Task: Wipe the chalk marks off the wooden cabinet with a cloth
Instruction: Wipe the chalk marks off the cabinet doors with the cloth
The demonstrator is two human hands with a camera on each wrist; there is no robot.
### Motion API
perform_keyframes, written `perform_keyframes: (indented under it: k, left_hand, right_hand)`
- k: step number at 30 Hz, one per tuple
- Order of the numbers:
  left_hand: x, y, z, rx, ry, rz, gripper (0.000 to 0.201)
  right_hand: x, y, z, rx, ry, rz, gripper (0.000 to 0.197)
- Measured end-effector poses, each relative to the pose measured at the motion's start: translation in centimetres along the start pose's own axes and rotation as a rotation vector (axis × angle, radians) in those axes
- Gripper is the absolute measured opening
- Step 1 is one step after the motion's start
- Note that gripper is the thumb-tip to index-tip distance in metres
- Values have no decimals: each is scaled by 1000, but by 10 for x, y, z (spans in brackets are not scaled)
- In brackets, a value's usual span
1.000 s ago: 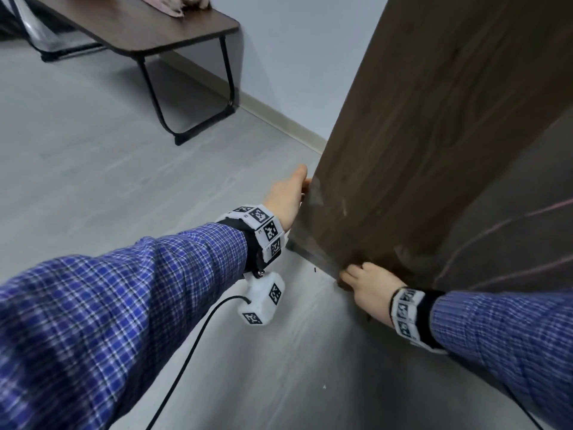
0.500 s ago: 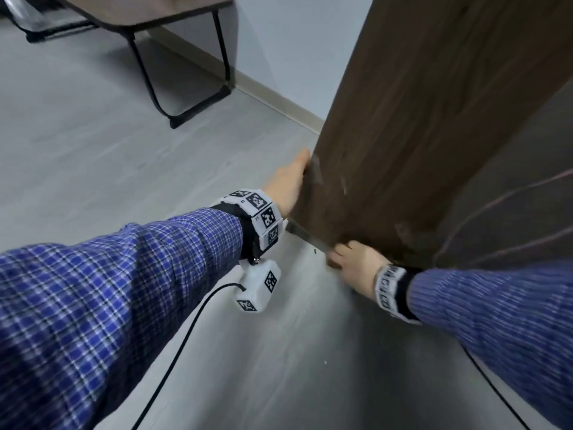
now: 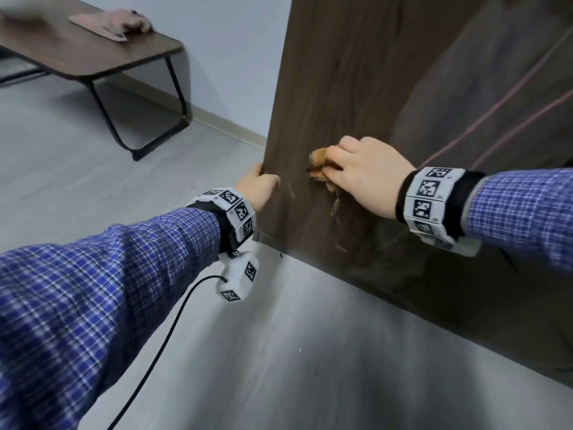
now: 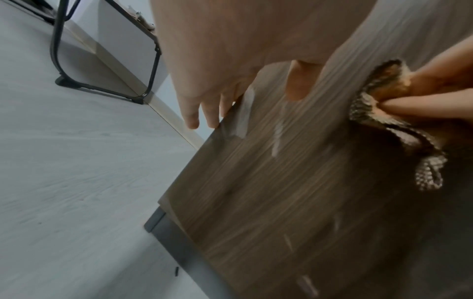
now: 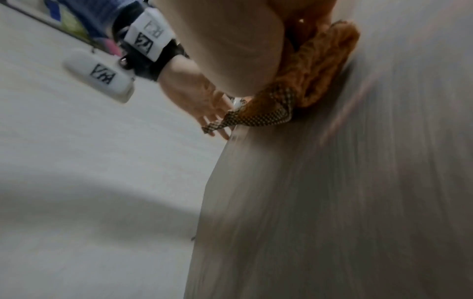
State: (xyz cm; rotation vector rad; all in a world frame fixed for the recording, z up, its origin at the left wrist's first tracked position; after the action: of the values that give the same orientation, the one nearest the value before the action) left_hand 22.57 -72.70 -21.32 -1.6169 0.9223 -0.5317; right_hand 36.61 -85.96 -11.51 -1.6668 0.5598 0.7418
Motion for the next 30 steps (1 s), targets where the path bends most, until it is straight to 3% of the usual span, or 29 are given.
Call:
perform_keyframes:
  k: [2, 5, 7, 9, 11, 14, 15, 17, 18, 20, 22, 24, 26, 27, 30]
  left_hand:
    - [-7, 0, -2, 33, 1, -44, 80]
    - [-11, 7, -6, 42, 46, -56, 89]
    - [-9, 10, -8, 58, 78, -46, 89]
    - [-5, 7, -13, 32, 75, -66, 65]
    - [-2, 7, -12, 15, 61, -66, 54]
    - [0, 3, -9, 50, 15, -76, 67]
    - [-1, 1, -7, 38, -1, -91, 70]
    - [-2, -4, -6, -3, -29, -139, 72]
    - [-2, -5, -5, -15, -39, -149, 70]
    - [-8, -4, 0, -17, -32, -112, 66]
    - [-12, -3, 7, 3, 23, -22, 75]
    - [-13, -5, 8, 4, 56, 32, 64]
    - [-13, -10, 1, -19, 46, 80, 26]
    - [-13, -10, -1, -12, 40, 77, 18]
    - [-13, -8, -2, 31, 61, 30, 53]
  right_hand:
    - [6, 13, 12, 8, 17, 4, 23]
    - [41, 48, 20, -63, 122, 13, 15]
    - [72, 65, 16, -173, 203, -11, 14]
    - [107, 78, -3, -283, 291, -21, 11]
    - [138, 93, -45, -330, 513, -37, 17]
    - [170, 94, -122, -380, 988, -78, 36]
    - [170, 91, -136, -359, 1012, -55, 36]
    - [161, 88, -136, -283, 928, -51, 29]
    - [156, 86, -122, -245, 804, -51, 24]
    - [139, 85, -70, -205, 571, -59, 17]
    - [101, 82, -3, -137, 349, -51, 12]
    - [58, 73, 56, -80, 144, 6, 13]
    - [26, 61, 93, 7, 82, 11, 16]
    - [22, 59, 97, 43, 84, -4, 17]
    - [54, 74, 51, -40, 186, -32, 29]
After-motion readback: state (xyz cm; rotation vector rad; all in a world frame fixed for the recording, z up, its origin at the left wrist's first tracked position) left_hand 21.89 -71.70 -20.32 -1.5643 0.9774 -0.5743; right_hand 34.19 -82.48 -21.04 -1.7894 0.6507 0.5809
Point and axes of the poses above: each hand's wrist, its own z-axis towards the middle knuckle, its own x-axis out of the palm, y = z × x, the point moved 2 cm from there along z, towards the middle knuckle, and after that the axes turned 13 degrees about y, right-handed, at the moved point
